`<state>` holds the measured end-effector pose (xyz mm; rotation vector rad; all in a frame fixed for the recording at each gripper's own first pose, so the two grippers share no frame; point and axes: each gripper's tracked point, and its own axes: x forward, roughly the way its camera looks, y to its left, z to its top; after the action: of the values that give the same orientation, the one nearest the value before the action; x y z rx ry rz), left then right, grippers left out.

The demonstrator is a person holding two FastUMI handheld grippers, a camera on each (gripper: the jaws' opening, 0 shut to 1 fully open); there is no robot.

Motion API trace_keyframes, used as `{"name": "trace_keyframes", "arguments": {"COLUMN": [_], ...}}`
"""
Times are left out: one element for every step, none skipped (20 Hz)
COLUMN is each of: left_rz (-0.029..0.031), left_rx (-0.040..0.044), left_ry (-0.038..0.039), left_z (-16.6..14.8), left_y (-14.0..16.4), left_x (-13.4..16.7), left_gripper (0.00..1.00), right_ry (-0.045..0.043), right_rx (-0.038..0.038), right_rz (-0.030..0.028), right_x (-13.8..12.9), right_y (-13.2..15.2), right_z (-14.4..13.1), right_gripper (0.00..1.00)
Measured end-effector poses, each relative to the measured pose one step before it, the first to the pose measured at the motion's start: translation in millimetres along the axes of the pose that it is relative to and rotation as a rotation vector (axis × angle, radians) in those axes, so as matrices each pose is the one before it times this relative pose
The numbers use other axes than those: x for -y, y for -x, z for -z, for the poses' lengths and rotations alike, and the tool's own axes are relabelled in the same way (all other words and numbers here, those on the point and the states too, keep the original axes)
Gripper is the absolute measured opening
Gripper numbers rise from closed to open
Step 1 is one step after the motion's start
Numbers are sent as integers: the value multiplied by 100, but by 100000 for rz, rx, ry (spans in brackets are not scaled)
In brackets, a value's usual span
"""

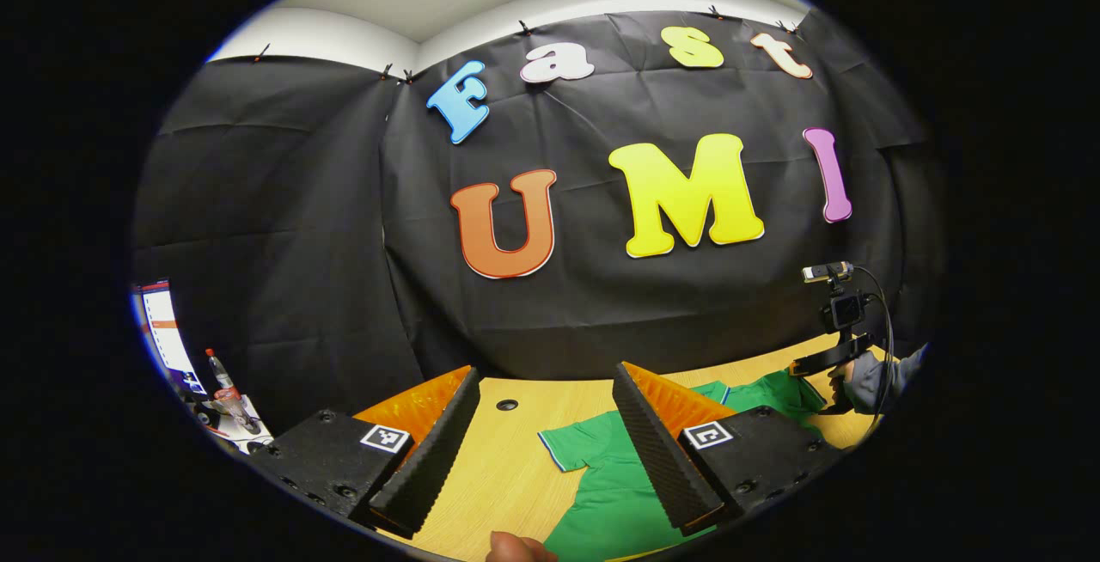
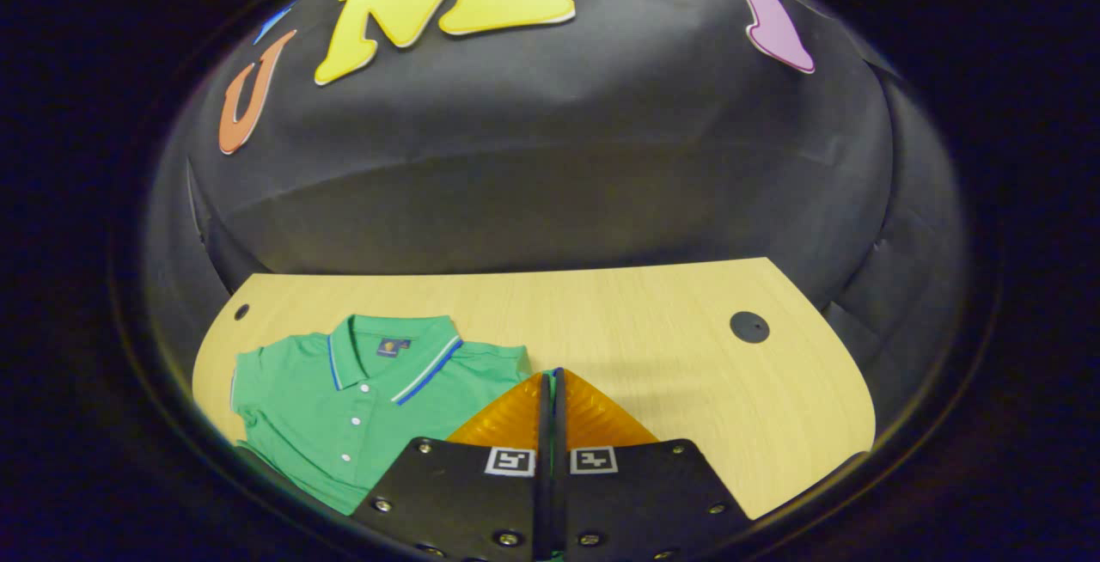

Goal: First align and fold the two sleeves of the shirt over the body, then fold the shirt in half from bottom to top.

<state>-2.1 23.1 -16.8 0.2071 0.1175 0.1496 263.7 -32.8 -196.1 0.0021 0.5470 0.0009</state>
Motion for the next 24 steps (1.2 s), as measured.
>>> {"name": "trace_keyframes", "arguments": {"left_rz": [-670, -893, -751, -822, -652, -823, -771, -848, -752, -750, -541, -525, -352, -406, -170, -190, -54, -6, 82, -44, 261, 330, 454, 584], "left_rx": [195, 170, 286, 3, -158, -203, -149, -22, 98, -46, 206, 276, 130, 107, -24, 5, -106, -208, -122, 64, 3, -301, -145, -281], "left_ry": [185, 218, 381, 277, 133, 166, 112, 45, 95, -22, -56, -107, -94, 26, 205, 299, 389, 288, 262, 149, 252, 274, 475, 456], "left_z": [-35, 17, -118, 89, 75, 41, 138, -93, -42, 26, -6, -143, -131, 89, 20, -7, 117, 126, 46, 42, 57, 183, 162, 221], "left_y": [117, 84, 168, 168, 77, 218, 126, 184, 87, 43, 82, 141, -12, 133, 19, 174, -20, 92, -130, -8, -154, -79, -265, -321], "left_x": [-318, -343, -361, -241, -356, -388, -405, -362, -351, -261, -290, -318, -209, -337, -152, -93, -153, -84, 11, -30, -20, 39, 67, -41], "left_gripper": [99, 99, 99, 99, 99, 99, 99, 99, 99, 99, 99, 99, 99, 99, 99, 99, 99, 99, 99, 99, 99, 99, 99, 99], "right_ry": [775, 536, 392, 449, 521, 574, 387, 236, 322, 184, -35, 77, -11, -97, -807, -1273, -799, 798, 244, 140, 13, -1, 145, 369], "right_rx": [297, 356, 333, 404, 126, 188, -35, -142, -215, -551, -289, -205, -412, -1857, -2388, -3111, -1942, -118, 1810, 2236, 817, 469, 784, 1539], "right_rz": [-987, -1252, -1220, -1330, -1231, -1145, -1105, -1333, -989, -990, -836, -732, -879, -1512, -2946, -3841, -2014, 1657, 1536, 739, 868, 186, 806, 1506], "right_x": [-756, -946, -957, -925, -888, -877, -871, -878, -771, -717, -741, -596, -653, -721, -911, -1001, -378, 313, 446, 110, 305, 311, 500, 715], "right_y": [241, 200, 215, 235, 200, 192, 99, 94, -8, 87, 10, 25, -86, -228, -38, -144, 100, 301, -13, 403, 328, 308, 414, 516], "right_z": [14, -82, -12, -112, -4, 17, 69, 140, 244, 210, 277, 157, 306, 488, 751, 1009, 571, 94, -51, -425, 24, -160, -224, -548], "right_gripper": [1, 1, 1, 1, 1, 0, 1, 0, 1, 1, 1, 1, 1, 0, 1, 2, 34, 66, 98, 96, 96, 96, 96, 96]}}
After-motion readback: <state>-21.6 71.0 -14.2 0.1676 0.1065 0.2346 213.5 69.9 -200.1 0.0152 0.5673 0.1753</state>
